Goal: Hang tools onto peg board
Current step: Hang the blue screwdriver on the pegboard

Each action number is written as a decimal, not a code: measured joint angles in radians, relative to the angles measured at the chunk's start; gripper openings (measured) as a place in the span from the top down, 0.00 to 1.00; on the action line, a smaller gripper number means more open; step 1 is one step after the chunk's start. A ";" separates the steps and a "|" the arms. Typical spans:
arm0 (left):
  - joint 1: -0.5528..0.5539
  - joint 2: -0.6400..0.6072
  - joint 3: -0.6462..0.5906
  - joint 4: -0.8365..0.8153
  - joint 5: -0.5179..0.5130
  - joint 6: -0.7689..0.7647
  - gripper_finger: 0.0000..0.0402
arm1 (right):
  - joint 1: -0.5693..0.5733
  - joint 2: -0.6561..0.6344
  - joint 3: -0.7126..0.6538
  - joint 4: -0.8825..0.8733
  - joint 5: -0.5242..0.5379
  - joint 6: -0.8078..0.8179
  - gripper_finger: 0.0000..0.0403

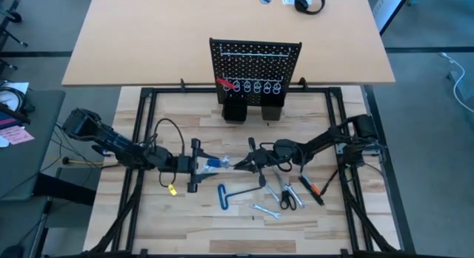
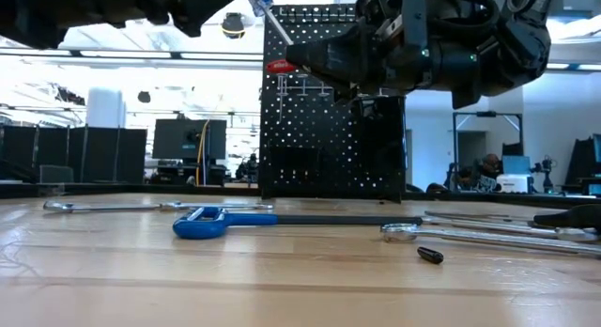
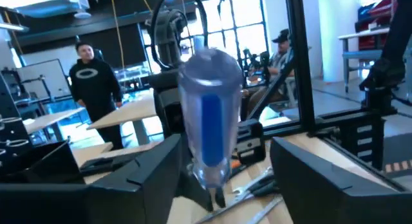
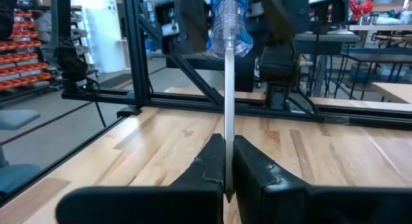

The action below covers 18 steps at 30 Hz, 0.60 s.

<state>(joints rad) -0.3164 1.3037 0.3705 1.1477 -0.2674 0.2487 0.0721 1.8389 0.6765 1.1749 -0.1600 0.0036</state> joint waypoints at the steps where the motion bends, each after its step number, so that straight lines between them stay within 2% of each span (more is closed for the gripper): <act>1: 0.000 0.000 0.005 0.001 0.000 -0.002 0.41 | 0.000 0.000 0.000 -0.003 0.000 0.003 0.95; 4: -0.004 0.000 0.019 0.001 -0.001 0.006 0.43 | -0.001 0.000 0.000 0.000 0.000 0.005 0.95; 8: -0.004 0.000 0.037 -0.008 -0.003 0.008 0.50 | -0.001 0.000 0.000 -0.001 0.000 0.008 0.95; 18: -0.005 0.000 0.053 -0.016 -0.006 0.001 0.78 | -0.001 0.000 0.000 -0.002 -0.002 0.013 0.95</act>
<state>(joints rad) -0.3209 1.3037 0.4236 1.1313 -0.2738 0.2496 0.0715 1.8393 0.6765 1.1728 -0.1616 0.0162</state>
